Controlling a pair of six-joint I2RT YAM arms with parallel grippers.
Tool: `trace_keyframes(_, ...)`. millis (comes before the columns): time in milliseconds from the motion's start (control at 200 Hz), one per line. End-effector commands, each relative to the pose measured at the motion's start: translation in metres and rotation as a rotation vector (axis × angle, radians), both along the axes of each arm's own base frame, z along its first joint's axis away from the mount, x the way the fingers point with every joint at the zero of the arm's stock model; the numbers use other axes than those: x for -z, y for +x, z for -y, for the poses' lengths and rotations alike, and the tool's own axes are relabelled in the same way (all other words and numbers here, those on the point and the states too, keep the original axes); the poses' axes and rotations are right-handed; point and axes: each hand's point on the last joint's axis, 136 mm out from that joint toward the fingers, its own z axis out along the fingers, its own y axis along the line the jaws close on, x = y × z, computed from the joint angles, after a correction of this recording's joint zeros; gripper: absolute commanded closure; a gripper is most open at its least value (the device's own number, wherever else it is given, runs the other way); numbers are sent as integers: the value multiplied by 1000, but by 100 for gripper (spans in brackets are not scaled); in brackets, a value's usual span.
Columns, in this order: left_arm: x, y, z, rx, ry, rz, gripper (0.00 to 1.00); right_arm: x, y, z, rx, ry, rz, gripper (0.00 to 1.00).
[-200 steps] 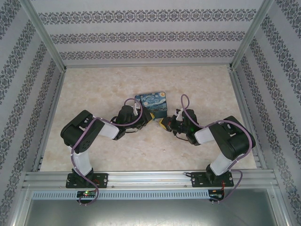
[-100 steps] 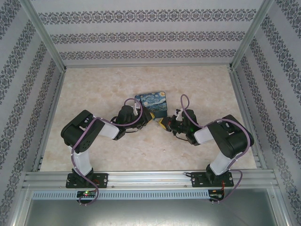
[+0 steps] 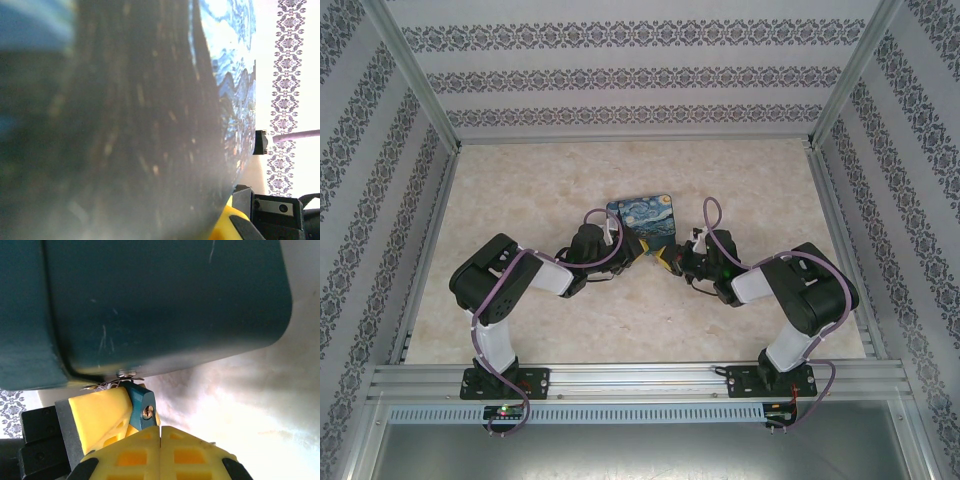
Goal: Unlock the padlock with the key
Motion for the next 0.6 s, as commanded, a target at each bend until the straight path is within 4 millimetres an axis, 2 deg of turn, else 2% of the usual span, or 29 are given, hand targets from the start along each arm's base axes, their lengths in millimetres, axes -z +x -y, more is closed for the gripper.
trace_keyframes(0,-14,3,2,13,-49,42,100,-12,6,-8,-5,23,44,100)
trace_keyframes(595,-12,1,3,22,-40,43,100,-23,7,-9,-9,26,63,100)
